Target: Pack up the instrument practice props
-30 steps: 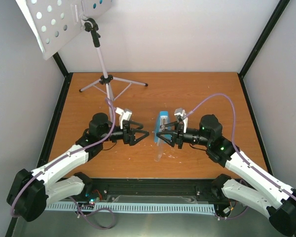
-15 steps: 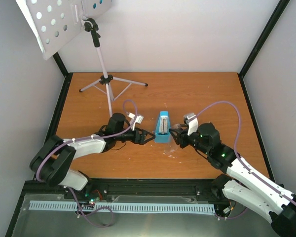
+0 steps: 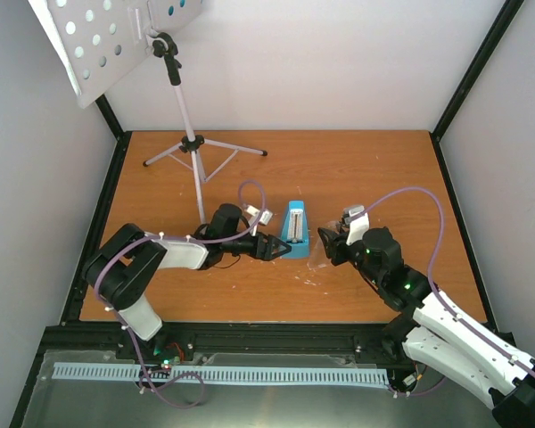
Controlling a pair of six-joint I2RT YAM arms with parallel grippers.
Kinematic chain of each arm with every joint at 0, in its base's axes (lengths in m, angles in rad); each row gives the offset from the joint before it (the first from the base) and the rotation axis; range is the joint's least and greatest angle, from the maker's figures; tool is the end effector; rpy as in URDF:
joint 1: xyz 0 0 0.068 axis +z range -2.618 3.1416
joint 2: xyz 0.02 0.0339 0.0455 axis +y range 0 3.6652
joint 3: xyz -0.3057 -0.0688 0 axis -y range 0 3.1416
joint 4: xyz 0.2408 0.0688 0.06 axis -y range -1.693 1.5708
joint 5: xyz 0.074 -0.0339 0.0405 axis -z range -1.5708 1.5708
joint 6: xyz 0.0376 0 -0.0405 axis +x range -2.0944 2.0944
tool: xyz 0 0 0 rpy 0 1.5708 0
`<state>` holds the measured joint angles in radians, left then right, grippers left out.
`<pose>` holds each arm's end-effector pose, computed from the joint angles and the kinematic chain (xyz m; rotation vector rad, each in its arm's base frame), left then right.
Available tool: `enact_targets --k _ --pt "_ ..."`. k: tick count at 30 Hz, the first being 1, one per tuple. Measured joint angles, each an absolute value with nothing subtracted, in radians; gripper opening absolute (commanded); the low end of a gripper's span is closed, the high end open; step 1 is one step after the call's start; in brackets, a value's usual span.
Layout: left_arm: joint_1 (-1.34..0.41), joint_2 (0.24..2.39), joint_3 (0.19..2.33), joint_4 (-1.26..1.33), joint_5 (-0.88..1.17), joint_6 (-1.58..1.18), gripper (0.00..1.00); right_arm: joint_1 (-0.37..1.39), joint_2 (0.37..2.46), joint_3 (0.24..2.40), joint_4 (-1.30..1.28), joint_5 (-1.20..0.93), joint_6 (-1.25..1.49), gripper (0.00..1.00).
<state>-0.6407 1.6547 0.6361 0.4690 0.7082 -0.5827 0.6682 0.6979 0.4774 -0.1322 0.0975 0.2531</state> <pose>0.2343 -0.2052 0.1910 0.5394 2.2709 -1.4270 0.1109 0.0829 0.2773 -0.3379 1.9278 0.5210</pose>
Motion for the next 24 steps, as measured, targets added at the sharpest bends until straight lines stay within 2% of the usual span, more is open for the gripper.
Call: enact_targets --k 9,13,18,24 --pt "-0.687 1.764 0.664 0.602 0.788 -0.652 0.82 0.668 0.65 0.442 -0.114 0.094 0.255 0.49" --pt "-0.71 1.758 0.683 0.607 0.799 -0.648 0.9 0.668 0.611 0.411 -0.103 0.097 0.255 0.49" --pt "-0.685 1.587 0.673 0.512 0.748 -0.62 0.99 0.668 0.591 0.404 -0.036 0.076 0.222 0.49" --pt "-0.496 1.27 0.752 0.225 0.722 -0.564 0.99 0.669 0.608 0.371 0.125 0.054 0.13 0.48"
